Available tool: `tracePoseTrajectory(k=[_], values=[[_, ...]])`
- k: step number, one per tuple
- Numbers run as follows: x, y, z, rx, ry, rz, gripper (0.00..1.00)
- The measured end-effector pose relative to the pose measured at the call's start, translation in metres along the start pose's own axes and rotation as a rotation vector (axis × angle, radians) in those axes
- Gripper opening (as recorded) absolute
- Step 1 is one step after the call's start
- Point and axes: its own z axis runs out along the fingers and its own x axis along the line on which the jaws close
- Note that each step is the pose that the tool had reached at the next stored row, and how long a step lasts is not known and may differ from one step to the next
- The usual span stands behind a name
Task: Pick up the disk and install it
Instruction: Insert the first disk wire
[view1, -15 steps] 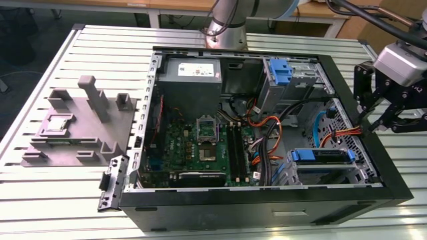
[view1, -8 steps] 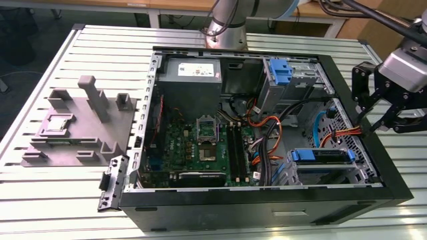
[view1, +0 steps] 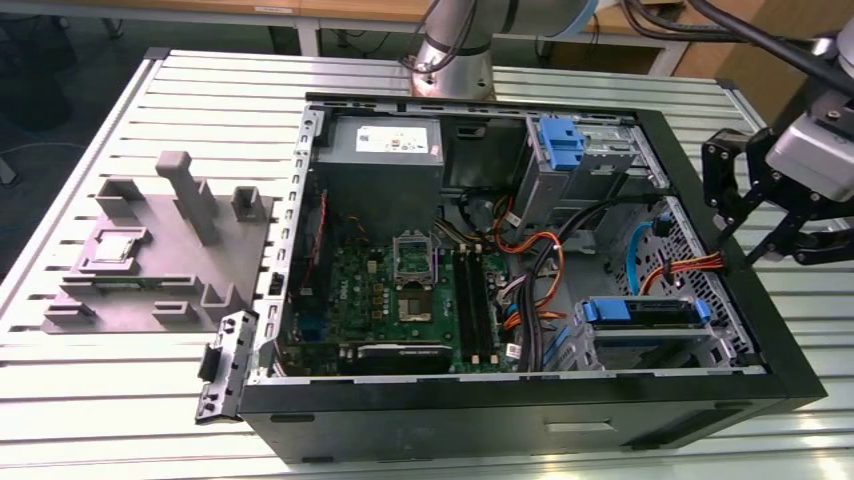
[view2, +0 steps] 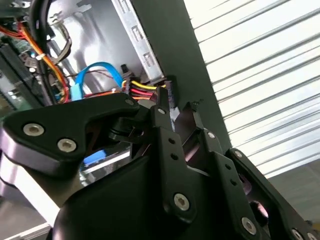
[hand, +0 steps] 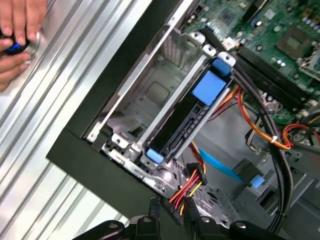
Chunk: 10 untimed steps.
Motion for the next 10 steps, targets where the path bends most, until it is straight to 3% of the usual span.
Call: tracePoseTrajectory(k=[2, 10], values=[[0.0001, 0.0000, -0.0001, 0.0103, 0.0048, -0.021, 0.33], [-0.0001, 0.0002, 0.0017, 0.0188, -0.0097, -0.164, 0.33]])
